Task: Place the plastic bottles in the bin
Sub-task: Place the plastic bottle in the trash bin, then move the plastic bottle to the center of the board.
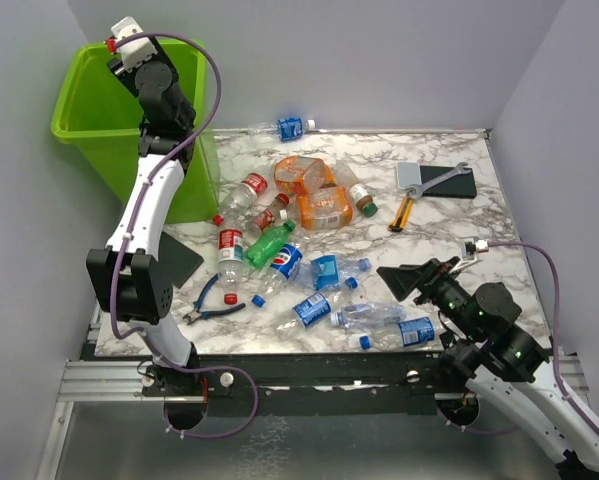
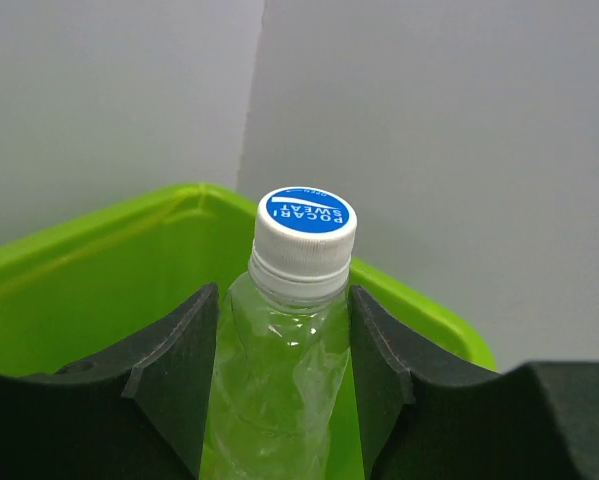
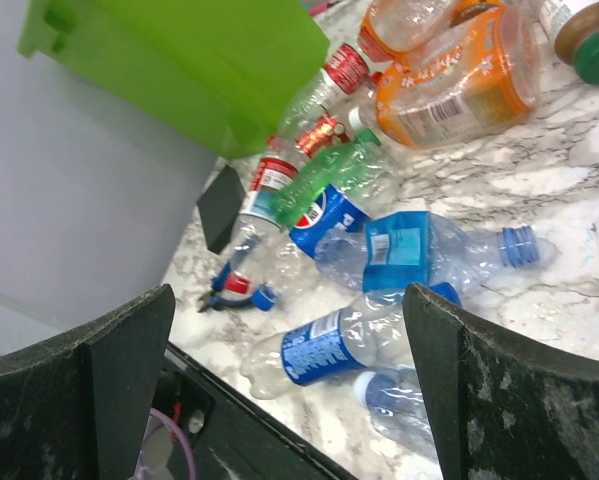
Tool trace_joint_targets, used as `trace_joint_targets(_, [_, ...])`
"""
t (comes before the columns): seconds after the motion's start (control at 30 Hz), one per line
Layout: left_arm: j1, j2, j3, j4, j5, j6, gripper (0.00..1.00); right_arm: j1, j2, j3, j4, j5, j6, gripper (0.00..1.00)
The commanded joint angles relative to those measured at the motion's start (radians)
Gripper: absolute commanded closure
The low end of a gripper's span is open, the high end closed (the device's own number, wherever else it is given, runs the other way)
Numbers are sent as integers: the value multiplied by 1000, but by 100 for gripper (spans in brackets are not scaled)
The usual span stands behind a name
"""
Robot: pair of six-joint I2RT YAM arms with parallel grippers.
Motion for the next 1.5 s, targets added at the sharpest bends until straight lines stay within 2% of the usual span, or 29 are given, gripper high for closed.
trace_joint_targets(0.0, [-5,6,25,-118,82,-83,100,1,23,39,-70,-11,-93,0])
trace_joint_targets(0.03, [-5,9,41,-134,94,-78,94,0,23,44,-69,-8,-107,0])
trace_joint_targets(0.07, [-6,7,54,-147,104,-75,84,0,24,49,-68,-3,-123,0])
trace_joint_targets(0.13, [-5,-5,62,-156,119,-75,55,1,37,60,-69,1,-144,0])
trace_joint_targets(0.2, [-5,-21,71,-170,126,-85,35,1,60,74,-78,1,-149,0])
trace_joint_targets(0.27, [-8,-41,79,-179,135,-94,21,1,83,86,-89,-1,-147,0])
trace_joint_targets(0.4, [-40,-89,110,-229,149,-81,1,1,92,111,-122,23,-147,0])
trace_joint_targets(0.53, [-130,-170,94,-276,176,-62,1,1,102,141,-153,68,-168,0])
trace_joint_targets(0.67, [-337,-267,7,-332,211,6,1,0,174,189,-206,150,-145,0])
trace_joint_targets(0.83, [-581,-346,-167,-479,253,10,1,1,341,284,-221,186,-154,0])
trace_joint_targets(0.93, [-668,-386,-320,-560,255,-4,1,1,453,335,-236,198,-164,0])
trace_joint_targets(1.07, [-694,-468,-589,-566,313,-106,1,1,591,357,-260,229,-122,0])
trace_joint_targets(1.2, [-693,-551,-794,-532,356,-244,1,-3,648,280,-165,196,-35,0])
trace_joint_targets(1.33, [-692,-628,-919,-490,379,-358,1,-34,732,237,-93,132,23,0])
trace_joint_targets(1.47, [-692,-709,-1017,-418,376,-389,1,-46,788,190,-51,77,61,1])
